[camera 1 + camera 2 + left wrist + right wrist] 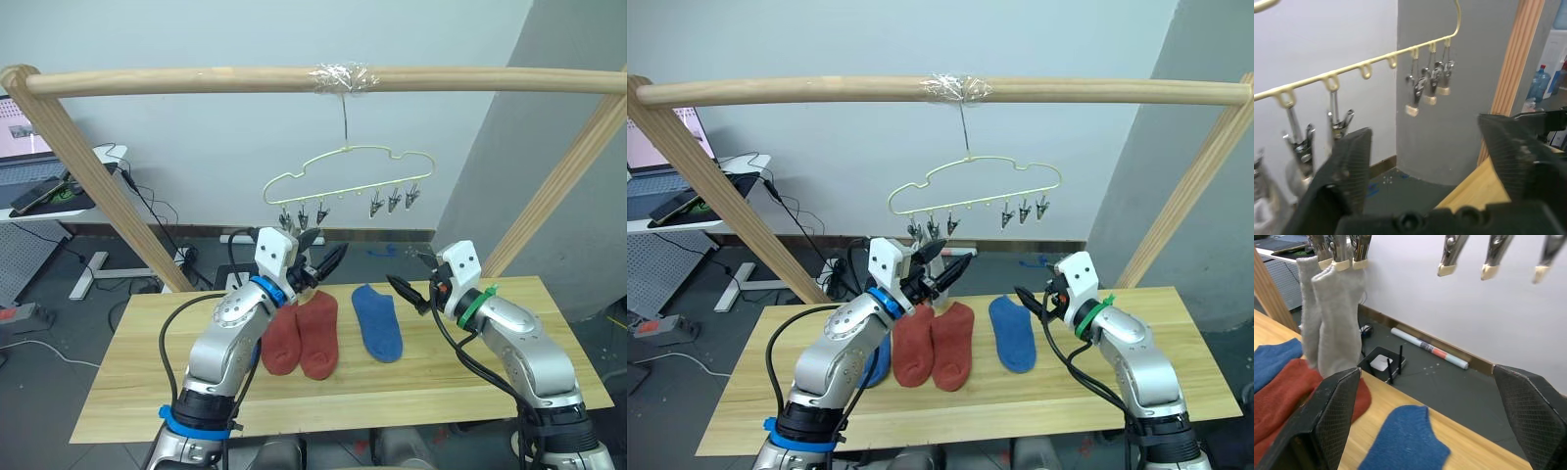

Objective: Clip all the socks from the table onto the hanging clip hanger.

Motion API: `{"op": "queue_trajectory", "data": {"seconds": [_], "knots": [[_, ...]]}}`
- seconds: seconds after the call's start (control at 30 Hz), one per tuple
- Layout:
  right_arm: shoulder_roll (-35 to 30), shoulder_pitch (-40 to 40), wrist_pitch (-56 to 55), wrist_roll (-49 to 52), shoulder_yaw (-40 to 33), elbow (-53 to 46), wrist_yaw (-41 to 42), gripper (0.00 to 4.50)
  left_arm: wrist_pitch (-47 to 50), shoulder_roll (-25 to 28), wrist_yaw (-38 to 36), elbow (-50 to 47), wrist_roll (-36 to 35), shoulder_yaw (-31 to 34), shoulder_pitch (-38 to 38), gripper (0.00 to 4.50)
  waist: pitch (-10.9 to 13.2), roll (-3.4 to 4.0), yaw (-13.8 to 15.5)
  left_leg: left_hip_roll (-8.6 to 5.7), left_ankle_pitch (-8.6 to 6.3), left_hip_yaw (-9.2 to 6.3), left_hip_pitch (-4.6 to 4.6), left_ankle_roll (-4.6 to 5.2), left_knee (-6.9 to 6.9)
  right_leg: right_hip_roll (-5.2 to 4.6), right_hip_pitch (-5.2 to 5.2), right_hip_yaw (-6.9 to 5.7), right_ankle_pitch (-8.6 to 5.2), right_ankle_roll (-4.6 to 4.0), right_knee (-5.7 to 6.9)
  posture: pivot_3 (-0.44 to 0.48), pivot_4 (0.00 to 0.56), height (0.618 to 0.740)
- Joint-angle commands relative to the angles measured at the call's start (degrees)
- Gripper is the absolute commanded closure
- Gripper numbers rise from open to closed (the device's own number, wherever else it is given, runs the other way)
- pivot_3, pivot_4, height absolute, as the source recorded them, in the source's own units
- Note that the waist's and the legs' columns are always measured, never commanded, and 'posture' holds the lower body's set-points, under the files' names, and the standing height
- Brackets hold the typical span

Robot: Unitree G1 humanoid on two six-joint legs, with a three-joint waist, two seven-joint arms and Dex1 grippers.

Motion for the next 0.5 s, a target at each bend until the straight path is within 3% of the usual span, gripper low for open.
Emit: {"op": "queue_trajectory", "data": {"seconds": [0.03, 0.23, 0.5], "knots": [[1.5, -0.72, 0.45, 0.32, 0.71, -4.68, -1.97, 0.0, -4.04, -1.29, 1.74, 1.1, 2.32, 1.59, -0.75, 2.14, 0.0, 0.0, -0.01, 0.0, 0.0, -0.02, 0.0, 0.0, 0.0, 0.0, 0.0, -0.01, 0.0, 0.0, 0.0, -0.124, 0.069, 0.74], [3.5, -0.07, 2.89, 1.66, 1.58, -10.84, -3.77, 0.0, -8.26, -3.31, 4.04, 5.07, 5.98, 2.08, -1.83, 2.14, 0.01, 0.0, 0.67, -0.02, 0.01, -0.08, 0.0, 0.01, 0.01, 0.0, 0.04, -0.01, 0.02, 0.04, 0.01, -0.092, 0.084, 0.74], [2.22, 1.84, 2.06, 6.3, 0.39, -16.01, -0.21, 0.0, -12.26, -6.06, 6.38, 12.05, 8.47, 3.3, -5.21, 2.14, 0.03, -0.01, 0.81, -0.04, 0.0, -0.14, -0.01, 0.01, 0.02, 0.0, 0.06, -0.06, 0.01, 0.06, -0.02, -0.121, 0.094, 0.74]]}}
